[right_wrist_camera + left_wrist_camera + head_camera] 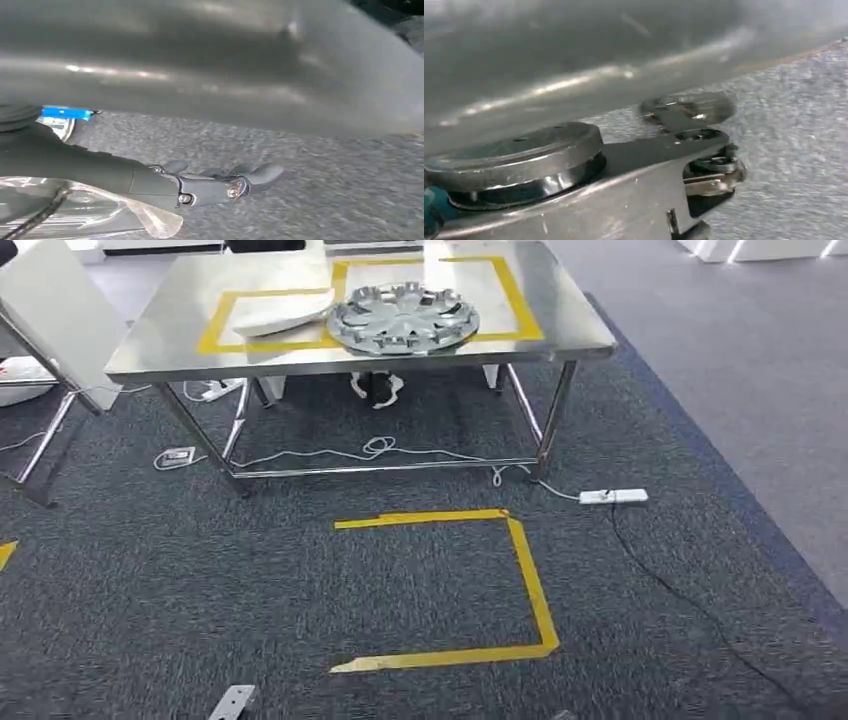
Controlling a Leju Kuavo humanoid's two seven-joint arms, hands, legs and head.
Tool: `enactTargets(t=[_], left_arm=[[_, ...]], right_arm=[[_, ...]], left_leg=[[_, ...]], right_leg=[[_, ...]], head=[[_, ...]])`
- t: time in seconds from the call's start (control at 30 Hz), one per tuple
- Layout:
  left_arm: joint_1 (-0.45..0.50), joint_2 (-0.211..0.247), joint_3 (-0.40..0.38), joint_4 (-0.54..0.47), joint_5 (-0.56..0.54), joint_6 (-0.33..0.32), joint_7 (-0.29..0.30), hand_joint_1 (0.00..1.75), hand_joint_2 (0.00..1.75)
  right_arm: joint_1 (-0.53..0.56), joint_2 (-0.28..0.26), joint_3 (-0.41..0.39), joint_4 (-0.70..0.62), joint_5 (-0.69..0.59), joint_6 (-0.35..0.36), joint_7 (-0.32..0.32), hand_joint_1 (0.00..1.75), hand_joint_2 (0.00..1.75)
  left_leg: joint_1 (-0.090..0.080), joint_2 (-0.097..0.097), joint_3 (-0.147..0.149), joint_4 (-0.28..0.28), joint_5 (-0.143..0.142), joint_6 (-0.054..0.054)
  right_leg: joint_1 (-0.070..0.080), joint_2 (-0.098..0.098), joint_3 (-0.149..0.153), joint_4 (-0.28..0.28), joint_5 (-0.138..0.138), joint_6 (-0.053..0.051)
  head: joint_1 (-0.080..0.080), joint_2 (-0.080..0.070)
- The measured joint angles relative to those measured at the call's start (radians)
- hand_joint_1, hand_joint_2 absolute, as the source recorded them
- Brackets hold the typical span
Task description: Take the parts from the cabinet and place them on the table.
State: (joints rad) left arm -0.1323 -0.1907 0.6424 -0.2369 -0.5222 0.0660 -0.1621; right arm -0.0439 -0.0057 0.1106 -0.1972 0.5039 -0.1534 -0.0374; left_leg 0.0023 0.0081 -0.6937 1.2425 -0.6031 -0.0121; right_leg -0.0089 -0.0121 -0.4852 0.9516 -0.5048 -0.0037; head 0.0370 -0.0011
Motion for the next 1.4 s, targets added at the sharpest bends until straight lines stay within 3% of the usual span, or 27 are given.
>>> enactTargets(t=[0.03,0.1,0.17,0.2,0.23,0.27,0.37,0.4,0.43,0.5,0.53,0.57,0.6,0.67,0.7,0.73,0.77,0.8,0.83,0.87,0.93,0.97,1.23,1.27,1.33,1.37,1.4], left_arm=[[0.0,0.0,0.0,0.0,0.0,0.0,0.0,0.0,0.0],[0.0,0.0,0.0,0.0,0.0,0.001,0.0,0.0,0.0],[-0.001,0.0,0.0,0.0,0.001,0.003,-0.002,0.0,0.0],[-0.002,0.0,0.0,0.0,0.002,0.003,-0.003,0.0,0.0],[-0.003,0.0,0.0,0.0,0.003,0.004,-0.003,0.0,0.0],[-0.004,0.0,0.0,0.0,0.004,0.006,-0.003,0.0,0.0],[0.0,0.0,0.0,0.0,0.01,0.007,-0.003,0.0,0.0],[-0.001,-0.001,0.0,0.0,0.01,0.007,-0.004,0.0,0.0],[-0.001,0.0,0.0,0.0,0.011,0.007,-0.005,0.0,0.0],[0.001,-0.001,0.0,0.0,0.012,0.007,-0.006,0.0,0.0],[0.002,0.0,0.0,0.0,0.012,0.007,-0.006,0.0,0.0],[0.004,0.0,0.0,0.0,0.013,0.006,-0.006,0.0,0.0],[0.005,0.0,0.001,0.0,0.013,0.006,-0.006,0.0,0.0],[0.005,-0.001,0.001,0.0,0.013,0.006,-0.006,0.0,0.0],[0.004,-0.001,0.001,0.0,0.013,0.006,-0.008,0.0,0.0],[0.004,0.0,0.001,0.0,0.013,0.006,-0.01,0.0,0.0],[0.003,0.0,0.001,0.0,0.013,0.005,-0.01,0.0,0.0],[0.003,0.0,0.001,0.0,0.013,0.005,-0.01,0.0,0.0],[0.004,0.0,0.001,0.0,0.014,0.005,-0.01,0.0,0.0],[0.005,0.0,0.001,0.0,0.017,0.004,-0.01,0.0,0.0],[0.005,0.0,0.002,0.0,0.02,0.003,-0.01,0.0,0.0],[0.005,0.001,0.002,0.0,0.021,0.003,-0.01,0.0,0.0],[0.005,0.002,0.002,0.0,0.027,0.002,-0.009,0.0,0.0],[0.005,0.002,0.003,0.0,0.028,0.002,-0.009,0.0,0.0],[0.005,0.002,0.003,0.0,0.028,0.002,-0.009,0.0,0.0],[0.005,0.001,0.003,0.0,0.028,0.002,-0.009,0.0,0.0],[0.004,0.001,0.003,0.0,0.028,0.002,-0.009,0.0,0.0]], right_arm=[[0.0,0.0,0.0,0.0,0.001,0.001,0.0,0.0,0.0],[0.0,0.0,0.0,0.0,0.003,0.0,0.0,0.0,0.0],[0.0,0.0,0.0,0.0,0.006,0.0,0.0,0.0,0.0],[-0.001,0.0,0.0,0.0,0.008,0.0,0.001,0.0,0.0],[-0.001,0.0,0.0,0.0,0.01,-0.001,0.002,0.0,0.0],[-0.001,0.0,0.0,0.0,0.011,-0.002,0.002,0.0,0.0],[0.001,0.0,0.0,0.001,0.014,-0.003,0.0,0.0,0.0],[0.003,-0.001,0.0,0.001,0.015,-0.003,0.0,0.0,0.0],[0.005,0.0,0.0,0.001,0.016,-0.003,-0.003,0.0,0.0],[0.005,0.0,0.0,0.001,0.016,-0.003,-0.009,0.0,0.0],[0.006,0.0,0.0,0.001,0.016,-0.003,-0.01,0.0,0.0],[0.007,0.0,0.0,0.001,0.016,-0.004,-0.011,0.0,0.0],[0.009,0.0,0.0,0.001,0.017,-0.004,-0.012,0.0,0.0],[0.008,-0.001,0.0,0.001,0.018,-0.004,-0.013,0.0,0.0],[0.006,-0.001,0.0,0.001,0.018,-0.004,-0.014,0.0,0.0],[0.003,-0.001,0.0,0.001,0.018,-0.004,-0.016,0.0,0.0],[0.003,-0.001,0.0,0.001,0.018,-0.005,-0.016,0.0,0.0],[0.005,-0.001,0.0,0.001,0.018,-0.005,-0.016,0.0,0.0],[0.009,-0.001,0.0,0.001,0.018,-0.004,-0.016,0.0,0.0],[0.012,-0.001,0.0,0.001,0.018,-0.004,-0.017,0.0,0.0],[0.01,-0.002,0.0,0.001,0.018,-0.004,-0.017,0.0,0.0],[0.01,-0.002,0.0,0.001,0.019,-0.004,-0.018,0.0,0.0],[0.011,-0.002,0.004,0.001,0.035,-0.017,-0.027,0.0,0.0],[0.01,-0.002,0.005,0.001,0.037,-0.018,-0.027,0.0,0.0],[0.009,0.0,0.006,0.001,0.041,-0.023,-0.028,0.0,0.0],[0.01,0.0,0.006,0.001,0.043,-0.024,-0.028,0.0,0.0],[0.009,0.0,0.006,0.001,0.045,-0.026,-0.029,0.0,0.0]], left_leg=[[0.001,0.0,0.001,0.054,-0.004,-0.002],[0.002,-0.001,0.044,0.049,0.068,-0.002],[0.003,-0.001,0.153,-0.092,0.114,0.005],[0.002,-0.005,0.218,-0.194,0.082,0.012],[-0.001,-0.006,0.251,-0.254,0.062,0.019],[-0.003,-0.006,0.246,-0.266,0.05,0.026],[0.0,-0.004,0.231,-0.271,0.076,0.051],[0.0,-0.001,0.222,-0.271,0.085,0.059],[-0.001,-0.001,0.21,-0.271,0.096,0.067],[-0.004,0.0,0.184,-0.269,0.114,0.068],[-0.006,0.0,0.174,-0.269,0.123,0.068],[-0.006,0.001,0.164,-0.268,0.131,0.067],[-0.006,0.001,0.156,-0.267,0.137,0.065],[-0.006,0.0,0.143,-0.26,0.145,0.059],[-0.007,0.001,0.139,-0.253,0.147,0.055],[-0.015,0.002,0.131,-0.243,0.144,0.05],[-0.015,0.002,0.129,-0.243,0.149,0.045],[-0.017,0.002,0.126,-0.239,0.139,0.056],[-0.016,0.002,0.127,-0.24,0.143,0.078],[-0.016,0.002,0.127,-0.241,0.148,0.075],[-0.012,0.001,0.127,-0.246,0.159,0.057],[-0.011,0.001,0.126,-0.246,0.161,0.055],[-0.008,0.001,0.124,-0.251,0.168,0.042],[-0.01,0.001,0.122,-0.248,0.165,0.043],[-0.012,-0.001,0.131,-0.278,0.181,0.065],[-0.002,0.0,0.145,-0.308,0.199,0.062],[0.002,-0.002,0.145,-0.32,0.208,0.068]], right_leg=[[0.0,0.0,-0.009,0.005,0.014,0.001],[0.0,0.0,-0.056,0.02,0.038,0.005],[0.0,0.001,-0.092,0.035,0.054,0.011],[0.0,0.001,-0.104,0.041,0.058,0.015],[0.005,0.002,-0.112,0.047,0.063,0.021],[0.005,0.001,-0.117,0.048,0.072,0.029],[-0.001,0.003,-0.127,0.045,0.089,0.05],[-0.002,0.007,-0.146,0.067,0.058,0.053],[-0.003,0.008,-0.169,0.133,0.002,0.056],[-0.003,0.009,-0.225,0.299,-0.089,0.061],[-0.003,0.009,-0.239,0.353,-0.112,0.063],[-0.003,0.009,-0.228,0.359,-0.111,0.063],[-0.003,0.009,-0.192,0.319,-0.091,0.062],[-0.003,0.008,-0.059,0.123,-0.024,0.058],[-0.004,0.008,-0.006,0.045,-0.018,0.055],[0.0,0.009,0.003,0.012,-0.033,0.051],[-0.001,0.01,-0.004,0.017,-0.027,0.042],[-0.002,0.008,-0.005,0.016,-0.026,0.044],[0.0,0.007,-0.004,0.016,-0.025,0.043],[0.002,0.006,-0.004,0.016,-0.024,0.04],[0.005,0.005,-0.008,0.017,-0.019,0.033],[0.007,0.005,-0.01,0.018,-0.016,0.028],[0.009,0.005,-0.014,0.019,-0.014,0.024],[0.003,0.004,-0.011,0.013,-0.009,0.028],[0.008,-0.001,0.007,-0.005,0.001,0.042],[0.008,0.003,-0.003,0.007,-0.014,0.04],[0.007,0.008,-0.025,0.048,-0.05,0.043]], head=[[0.001,0.0],[0.0,0.0],[0.0,0.0],[0.0,0.0],[0.002,0.0],[0.002,0.0],[0.0,0.0],[0.003,0.0],[0.005,0.0],[0.004,0.0],[0.005,0.0],[0.004,0.0],[0.005,0.0],[0.004,0.0],[0.006,0.0],[0.005,0.0],[0.001,0.0],[0.003,0.0],[0.002,0.0],[0.002,0.0],[0.002,0.0],[0.002,0.0],[0.002,0.0],[0.002,0.0],[-0.002,0.0],[0.002,0.0],[0.008,0.0]])
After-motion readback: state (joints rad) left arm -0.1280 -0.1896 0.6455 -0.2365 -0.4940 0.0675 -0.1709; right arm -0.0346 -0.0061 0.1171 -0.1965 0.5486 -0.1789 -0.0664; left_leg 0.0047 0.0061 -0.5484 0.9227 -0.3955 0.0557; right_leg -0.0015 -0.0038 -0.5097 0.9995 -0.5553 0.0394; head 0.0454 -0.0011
